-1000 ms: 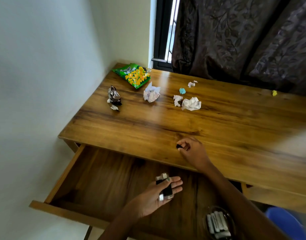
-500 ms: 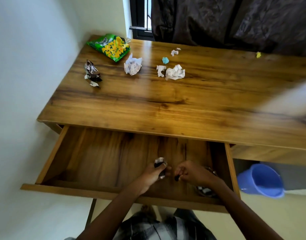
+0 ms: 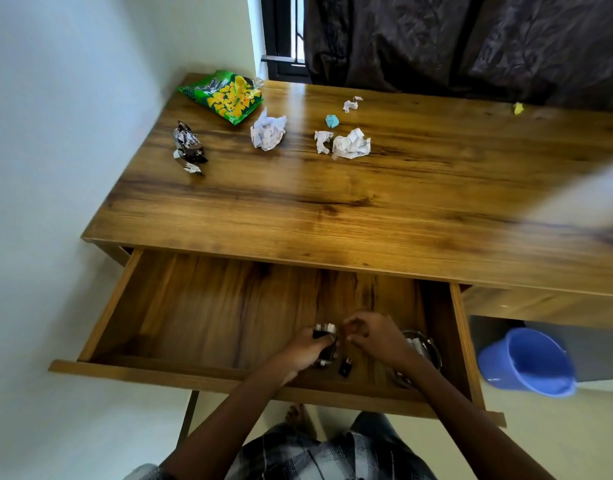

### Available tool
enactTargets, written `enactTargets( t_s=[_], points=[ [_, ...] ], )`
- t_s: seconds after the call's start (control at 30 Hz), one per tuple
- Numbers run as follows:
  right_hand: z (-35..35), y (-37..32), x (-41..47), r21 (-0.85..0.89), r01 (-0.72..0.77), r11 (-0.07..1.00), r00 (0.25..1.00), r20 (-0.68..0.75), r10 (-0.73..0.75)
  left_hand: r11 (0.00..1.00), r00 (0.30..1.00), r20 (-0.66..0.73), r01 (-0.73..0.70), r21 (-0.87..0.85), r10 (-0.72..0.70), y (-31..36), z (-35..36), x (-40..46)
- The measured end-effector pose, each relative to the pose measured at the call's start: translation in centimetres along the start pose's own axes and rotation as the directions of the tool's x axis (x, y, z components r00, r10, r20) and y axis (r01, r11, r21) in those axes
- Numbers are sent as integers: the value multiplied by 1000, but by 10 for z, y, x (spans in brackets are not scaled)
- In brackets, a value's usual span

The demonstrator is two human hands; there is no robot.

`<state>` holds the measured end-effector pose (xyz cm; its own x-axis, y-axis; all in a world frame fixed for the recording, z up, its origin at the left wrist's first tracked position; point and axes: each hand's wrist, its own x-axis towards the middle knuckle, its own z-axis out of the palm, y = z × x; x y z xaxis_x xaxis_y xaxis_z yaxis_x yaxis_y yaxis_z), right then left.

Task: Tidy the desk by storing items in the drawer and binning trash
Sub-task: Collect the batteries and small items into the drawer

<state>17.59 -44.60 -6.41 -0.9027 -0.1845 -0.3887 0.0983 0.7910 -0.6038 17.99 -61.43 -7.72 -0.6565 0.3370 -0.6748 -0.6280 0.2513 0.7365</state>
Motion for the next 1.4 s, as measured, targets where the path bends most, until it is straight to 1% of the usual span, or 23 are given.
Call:
enactTargets(
  t_s=[0.03, 0.1, 0.2, 0.27, 0.37, 0.53, 0.63, 0.7, 0.87, 0.9, 0.97, 1.13, 1.2, 1.3, 1.33, 1.4],
  points=[
    [-1, -2, 2, 38, -6, 999, 1000, -14, 6, 1000, 1000, 2, -10, 3, 10, 0, 0, 0],
    [1, -6, 3, 91, -3, 996, 1000, 21, 1, 999, 999, 1, -38, 38, 38, 1, 1, -2],
    [9, -10, 4, 71, -4, 997, 998, 68, -1, 996, 998, -11, -66, 55, 66, 3, 3, -4],
    [14, -12, 4, 75, -6, 997, 998, 57, 2, 997, 998, -27, -60, 41, 61, 2, 4, -4],
    [19, -13, 5, 83, -12, 996, 999, 32, 10, 995, 995, -61, -71, 76, 76, -2, 3, -1],
    [24, -10, 6, 13, -41, 999, 999, 33, 41, 976, 973, -204, -62, 209, 106, -7, 0, 3],
    [25, -6, 4, -10, -40, 999, 999, 30, 40, 967, 940, -323, -21, 253, 105, -14, -7, 7],
    [26, -3, 4, -36, -50, 998, 998, 31, 51, 959, 926, -366, 11, 284, 98, -15, -10, 6],
    [33, 4, 1, -149, -110, 983, 993, 29, 115, 884, 877, -431, 13, 467, 214, -16, -14, 7],
    [33, 4, 0, -149, -119, 982, 992, 31, 125, 881, 873, -434, 13, 473, 221, -17, -15, 7],
    [33, 4, -1, -139, -123, 983, 991, 37, 129, 889, 889, -416, 20, 457, 194, -15, -14, 5],
    [31, 5, -2, -24, -105, 994, 994, 15, 105, 867, 922, -368, 80, 491, 123, -14, -13, 4],
    [31, 8, -2, 17, -111, 994, 994, 3, 111, 841, 920, -363, 74, 535, 150, -13, -11, 2],
    [32, 13, -2, 70, -125, 990, 991, -43, 128, 757, 897, -367, 57, 651, 248, -14, -14, -1],
    [31, 13, -2, 64, -118, 991, 991, -48, 121, 742, 902, -350, 50, 668, 254, -15, -17, -2],
    [29, 11, -3, 22, -66, 998, 998, -19, 67, 743, 934, -282, 27, 669, 220, -18, -23, -2]
  ],
)
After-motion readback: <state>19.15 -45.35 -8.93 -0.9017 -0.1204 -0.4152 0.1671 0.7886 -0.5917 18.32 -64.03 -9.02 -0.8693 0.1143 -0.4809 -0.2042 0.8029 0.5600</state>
